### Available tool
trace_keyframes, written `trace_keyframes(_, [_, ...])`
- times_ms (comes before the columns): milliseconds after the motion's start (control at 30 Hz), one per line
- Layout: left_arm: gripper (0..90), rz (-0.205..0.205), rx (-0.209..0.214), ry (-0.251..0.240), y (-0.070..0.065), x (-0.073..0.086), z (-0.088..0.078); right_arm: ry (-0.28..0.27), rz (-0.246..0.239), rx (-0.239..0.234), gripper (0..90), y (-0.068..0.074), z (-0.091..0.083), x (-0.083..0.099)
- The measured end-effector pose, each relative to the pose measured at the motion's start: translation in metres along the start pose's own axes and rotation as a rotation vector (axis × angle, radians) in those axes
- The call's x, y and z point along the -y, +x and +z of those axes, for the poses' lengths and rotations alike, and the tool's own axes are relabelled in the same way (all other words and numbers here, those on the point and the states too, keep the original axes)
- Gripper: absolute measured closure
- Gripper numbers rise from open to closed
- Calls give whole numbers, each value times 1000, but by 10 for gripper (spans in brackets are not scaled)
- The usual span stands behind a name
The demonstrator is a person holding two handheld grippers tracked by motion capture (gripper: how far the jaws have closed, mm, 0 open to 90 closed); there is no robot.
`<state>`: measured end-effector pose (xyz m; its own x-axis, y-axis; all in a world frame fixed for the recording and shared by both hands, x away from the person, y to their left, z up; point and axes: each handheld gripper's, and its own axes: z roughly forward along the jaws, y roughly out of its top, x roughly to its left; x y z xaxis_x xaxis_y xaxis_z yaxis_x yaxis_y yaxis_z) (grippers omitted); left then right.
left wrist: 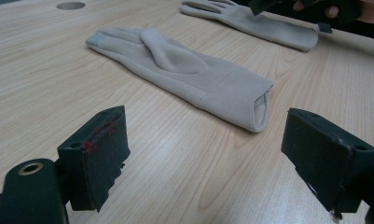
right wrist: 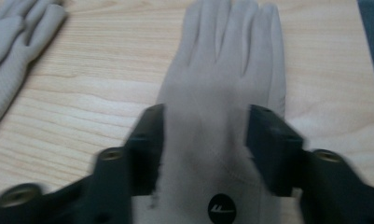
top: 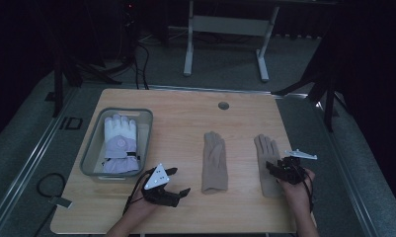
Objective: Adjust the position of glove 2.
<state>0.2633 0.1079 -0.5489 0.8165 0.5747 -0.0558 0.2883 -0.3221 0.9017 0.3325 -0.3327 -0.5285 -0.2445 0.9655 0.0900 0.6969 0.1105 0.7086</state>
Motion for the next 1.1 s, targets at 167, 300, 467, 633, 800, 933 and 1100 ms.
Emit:
trace_keyframes(167, [148, 2, 0, -1, -1, 0, -1, -48, -120, -61, 501, -8, -3, -3])
trace_keyframes(300, [147, 2, -1, -7, 0, -1, -2, -57, -202, -91, 501, -16, -1, -1])
trace_keyframes(467, [148, 3, 1, -3, 0, 0, -1, -38, -216, -110, 498, -24, 3, 2])
trace_keyframes(633, [148, 4, 5, 1, 0, 0, 0, -15, -240, -122, 514, -26, 10, 8])
trace_keyframes(800, [147, 8, 5, 4, -1, 1, 1, 3, -229, -117, 689, -26, 16, 11])
trace_keyframes(933, [148, 11, 7, 8, -2, 1, 1, 23, -187, -85, 823, -21, 15, 9])
trace_keyframes(1100, [148, 11, 6, 3, -2, 0, 1, 16, -123, -38, 837, -11, 14, 7])
